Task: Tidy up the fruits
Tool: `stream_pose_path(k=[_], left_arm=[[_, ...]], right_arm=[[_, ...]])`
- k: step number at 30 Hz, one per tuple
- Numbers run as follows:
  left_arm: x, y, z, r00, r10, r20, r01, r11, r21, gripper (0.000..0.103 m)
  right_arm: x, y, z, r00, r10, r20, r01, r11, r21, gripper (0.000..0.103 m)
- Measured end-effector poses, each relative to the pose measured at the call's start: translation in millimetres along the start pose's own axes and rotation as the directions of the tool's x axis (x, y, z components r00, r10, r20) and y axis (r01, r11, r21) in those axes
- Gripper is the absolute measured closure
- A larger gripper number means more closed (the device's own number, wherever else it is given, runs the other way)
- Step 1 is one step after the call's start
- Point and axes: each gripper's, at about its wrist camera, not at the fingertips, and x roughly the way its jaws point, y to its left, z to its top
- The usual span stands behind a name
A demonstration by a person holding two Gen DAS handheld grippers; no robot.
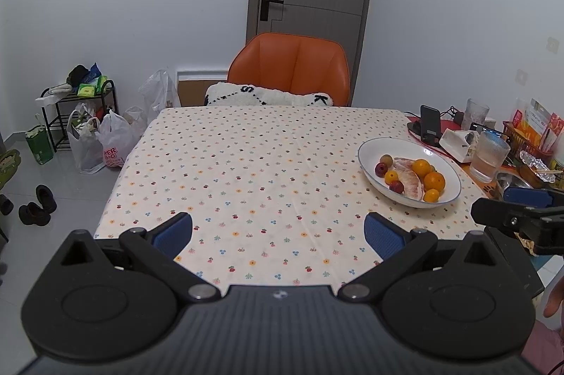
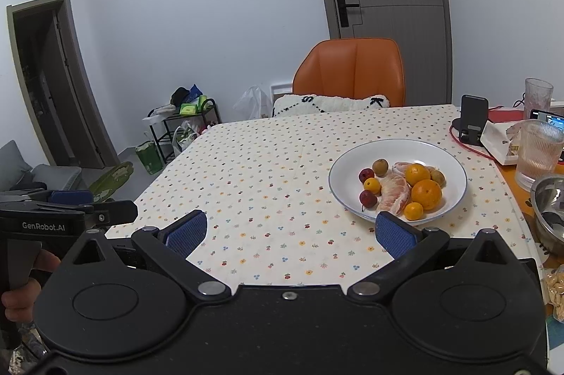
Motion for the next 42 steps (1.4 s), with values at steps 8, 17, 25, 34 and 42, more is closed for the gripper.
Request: stream_pose_path(k=[8, 17, 25, 34, 42], left_arm=[[-1.7, -2.4, 0.4, 1.0, -0.002, 0.003, 0.002, 1.0, 0.002, 0.0], [-2.9, -4.7, 0.6, 1.0, -0.004, 0.005, 0.004, 1.0, 0.005, 0.0], [-3.8, -5.0, 1.1, 1.0, -0.004, 0.005, 0.004, 1.0, 0.008, 0.0], [-3.9, -5.3, 1.1, 1.0, -0.007, 0.006, 0.007, 1.0, 0.012, 0.0], [-4.1, -5.4, 0.8, 1.0, -0.006, 0.006, 0.006, 1.0, 0.012, 0.0]], right_arm=[[-1.0, -1.3, -0.5, 1.0, -0.008, -0.004, 0.008, 1.0, 0.001, 0.0], [-4.9, -0.1, -0.7, 1.0, -0.009, 0.005, 0.009, 1.0, -0.002, 0.0], [-4.8, -2.3, -1.0, 1.0, -0.014, 0.004, 0.014, 1.0, 0.004, 0.0], [-4.9, -1.9, -1.4, 1.0, -0.016, 0.004, 0.016, 1.0, 0.002, 0.0], [-5.3, -1.5, -2.5, 1.0, -0.017, 0.002, 0.017, 1.0, 0.001, 0.0]])
